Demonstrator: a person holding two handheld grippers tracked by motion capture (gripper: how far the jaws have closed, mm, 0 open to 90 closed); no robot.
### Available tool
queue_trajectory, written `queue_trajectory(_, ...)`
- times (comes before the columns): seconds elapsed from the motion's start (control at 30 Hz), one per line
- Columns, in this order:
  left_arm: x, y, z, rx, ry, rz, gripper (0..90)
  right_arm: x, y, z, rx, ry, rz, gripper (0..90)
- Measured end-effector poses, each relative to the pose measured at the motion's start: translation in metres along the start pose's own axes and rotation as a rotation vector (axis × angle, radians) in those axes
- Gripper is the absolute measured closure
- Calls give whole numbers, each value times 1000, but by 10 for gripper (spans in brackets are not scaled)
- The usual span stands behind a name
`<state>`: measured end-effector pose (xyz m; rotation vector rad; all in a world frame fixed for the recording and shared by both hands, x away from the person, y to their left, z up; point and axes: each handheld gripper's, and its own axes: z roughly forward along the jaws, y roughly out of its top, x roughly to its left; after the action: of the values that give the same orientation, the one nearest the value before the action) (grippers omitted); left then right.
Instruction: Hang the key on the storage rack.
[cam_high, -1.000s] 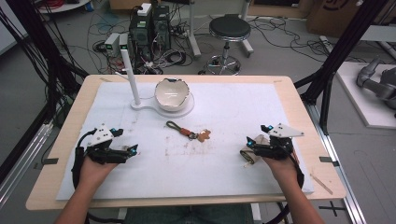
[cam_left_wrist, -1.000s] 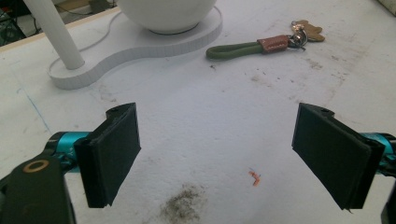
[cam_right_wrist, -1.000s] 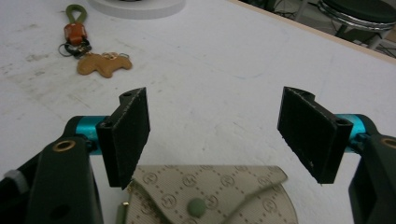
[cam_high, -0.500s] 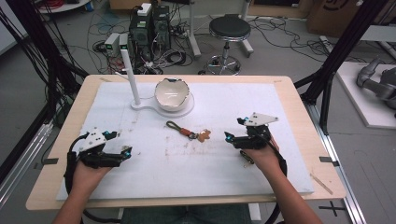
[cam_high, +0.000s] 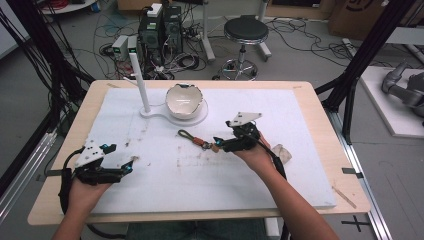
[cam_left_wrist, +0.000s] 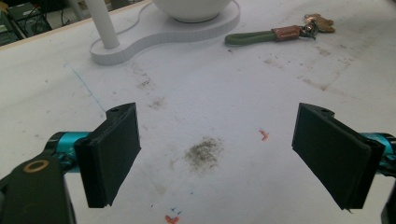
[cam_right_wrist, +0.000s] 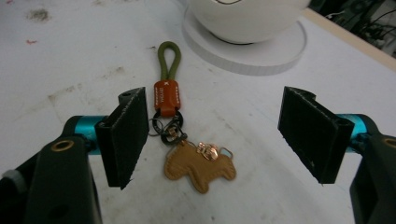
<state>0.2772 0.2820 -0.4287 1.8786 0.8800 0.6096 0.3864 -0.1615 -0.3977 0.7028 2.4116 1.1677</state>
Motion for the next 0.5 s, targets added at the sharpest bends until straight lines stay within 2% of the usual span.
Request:
queue_trajectory(0.17,1,-1,-4,3,7,2,150,6,11,26,62,42,-20,253)
queue_trajectory(0.3,1,-3,-6,3,11,2,150,10,16,44,65,67,-22,253)
queue_trajectory(0.37,1,-3,-6,5,14,-1,150,14,18,53,102,75,-27,253)
queue_trajectory(0.5,1,-3,-6,7,14,2,150,19,20,68,124,86,-46,253)
